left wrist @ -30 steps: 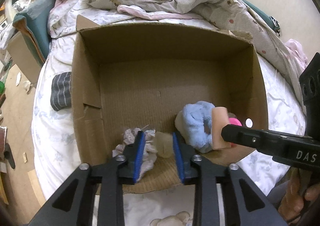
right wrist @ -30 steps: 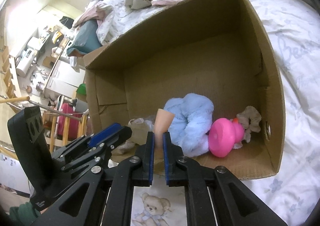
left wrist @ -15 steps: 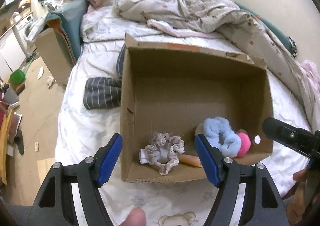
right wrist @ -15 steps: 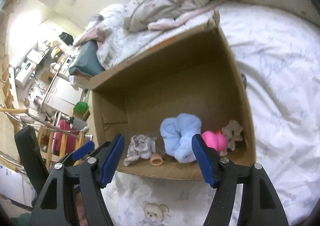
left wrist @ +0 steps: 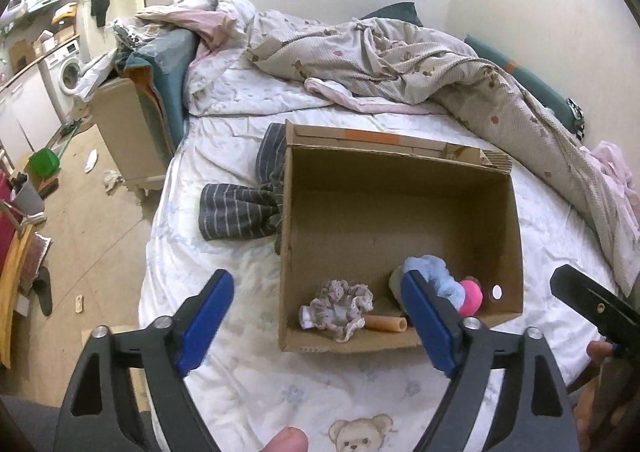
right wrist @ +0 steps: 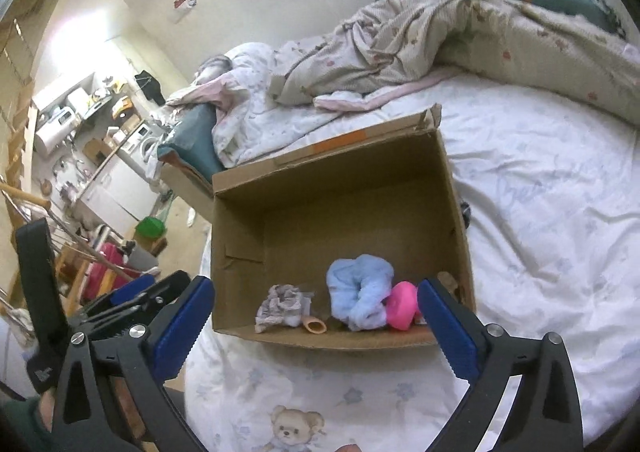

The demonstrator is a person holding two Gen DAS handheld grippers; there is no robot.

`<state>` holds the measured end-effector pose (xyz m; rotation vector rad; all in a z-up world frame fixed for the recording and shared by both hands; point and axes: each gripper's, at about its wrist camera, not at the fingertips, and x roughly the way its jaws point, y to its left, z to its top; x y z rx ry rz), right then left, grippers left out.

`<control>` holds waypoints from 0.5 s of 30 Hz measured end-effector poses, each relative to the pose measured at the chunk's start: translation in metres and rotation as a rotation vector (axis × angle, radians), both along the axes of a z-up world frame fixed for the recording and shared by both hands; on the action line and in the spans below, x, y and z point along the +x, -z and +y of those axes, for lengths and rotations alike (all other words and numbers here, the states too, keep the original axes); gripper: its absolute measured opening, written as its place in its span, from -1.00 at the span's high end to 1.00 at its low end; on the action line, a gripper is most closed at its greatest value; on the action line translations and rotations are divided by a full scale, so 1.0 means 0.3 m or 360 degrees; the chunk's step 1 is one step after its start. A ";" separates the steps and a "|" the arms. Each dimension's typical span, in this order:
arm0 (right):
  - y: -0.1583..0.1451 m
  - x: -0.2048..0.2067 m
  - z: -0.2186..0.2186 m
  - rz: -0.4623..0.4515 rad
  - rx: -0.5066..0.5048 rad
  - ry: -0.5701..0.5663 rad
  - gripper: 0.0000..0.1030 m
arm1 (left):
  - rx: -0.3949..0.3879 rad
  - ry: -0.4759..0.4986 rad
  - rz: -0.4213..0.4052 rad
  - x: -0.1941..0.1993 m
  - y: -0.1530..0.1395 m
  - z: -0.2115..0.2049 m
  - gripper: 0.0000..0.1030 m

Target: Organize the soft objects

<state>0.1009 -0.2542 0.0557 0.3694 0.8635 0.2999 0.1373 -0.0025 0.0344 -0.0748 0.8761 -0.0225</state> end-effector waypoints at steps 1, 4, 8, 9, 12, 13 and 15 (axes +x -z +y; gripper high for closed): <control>-0.005 -0.009 0.001 -0.0016 -0.0017 0.0008 -1.00 | -0.0002 -0.0001 -0.0007 -0.013 -0.006 0.007 -0.82; -0.016 -0.048 0.000 -0.0052 -0.0057 0.0051 -1.00 | -0.0028 0.0001 -0.0029 -0.051 -0.021 0.032 -0.90; -0.018 -0.092 -0.004 -0.0079 -0.0076 0.0094 -1.00 | -0.0027 0.0001 -0.0030 -0.106 -0.027 0.055 -0.99; -0.018 -0.105 -0.001 -0.0089 -0.0104 0.0107 -1.00 | -0.0012 0.0003 -0.0027 -0.116 -0.026 0.055 -0.99; -0.015 -0.136 0.014 -0.0100 -0.0157 0.0124 -1.00 | -0.0030 0.0024 -0.0027 -0.148 -0.031 0.066 -0.99; -0.010 -0.145 0.018 -0.0095 -0.0167 0.0126 -1.00 | -0.0033 0.0018 -0.0040 -0.163 -0.036 0.072 -0.99; -0.001 -0.154 0.027 -0.0081 -0.0187 0.0127 -1.00 | 0.0034 -0.0004 -0.0077 -0.190 -0.049 0.071 -0.99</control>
